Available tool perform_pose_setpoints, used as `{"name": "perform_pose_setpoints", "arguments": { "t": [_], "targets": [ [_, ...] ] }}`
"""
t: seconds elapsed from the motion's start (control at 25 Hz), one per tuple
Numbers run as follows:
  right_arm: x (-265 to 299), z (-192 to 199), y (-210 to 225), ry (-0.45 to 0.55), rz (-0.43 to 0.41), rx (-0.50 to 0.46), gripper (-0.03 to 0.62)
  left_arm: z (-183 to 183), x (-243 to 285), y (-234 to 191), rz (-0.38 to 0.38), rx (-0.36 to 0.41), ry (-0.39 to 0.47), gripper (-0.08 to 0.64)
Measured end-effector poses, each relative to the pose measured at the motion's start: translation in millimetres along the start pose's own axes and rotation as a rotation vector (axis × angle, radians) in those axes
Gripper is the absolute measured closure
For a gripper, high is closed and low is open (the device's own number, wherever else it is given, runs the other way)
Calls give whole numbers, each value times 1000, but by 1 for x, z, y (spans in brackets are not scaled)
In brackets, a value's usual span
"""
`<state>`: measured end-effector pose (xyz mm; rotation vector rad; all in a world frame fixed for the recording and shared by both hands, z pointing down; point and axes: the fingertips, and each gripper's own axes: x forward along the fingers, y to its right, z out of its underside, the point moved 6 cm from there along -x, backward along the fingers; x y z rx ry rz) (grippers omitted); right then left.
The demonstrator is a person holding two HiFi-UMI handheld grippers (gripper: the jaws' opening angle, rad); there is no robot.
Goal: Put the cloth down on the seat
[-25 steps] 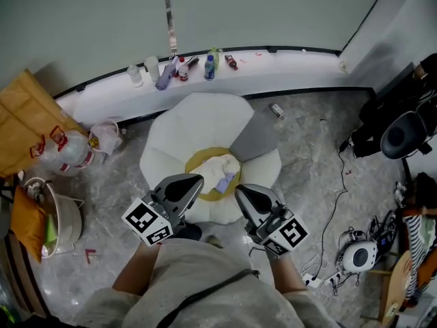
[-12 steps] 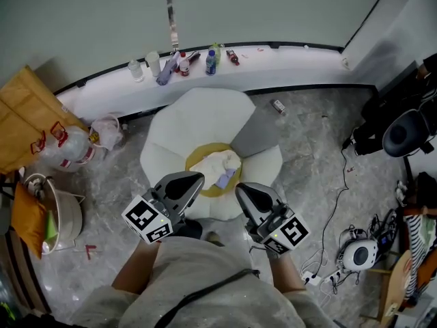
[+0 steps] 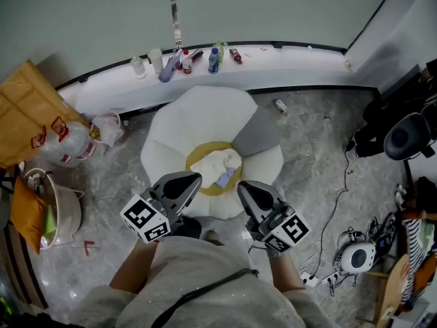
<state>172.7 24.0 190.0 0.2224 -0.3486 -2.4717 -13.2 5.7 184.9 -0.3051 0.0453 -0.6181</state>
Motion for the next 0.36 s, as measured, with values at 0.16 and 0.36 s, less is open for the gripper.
{"name": "perform_pose_setpoints", "arguments": {
  "t": [0.16,0.36],
  "targets": [
    [5,2,-1,-3,-5,6,575,2,-5,-4,-12,-9,-2,546],
    [12,5,-1,-7,-3,15,575,1,-10,-10,-16,-19,2,546]
  ]
}}
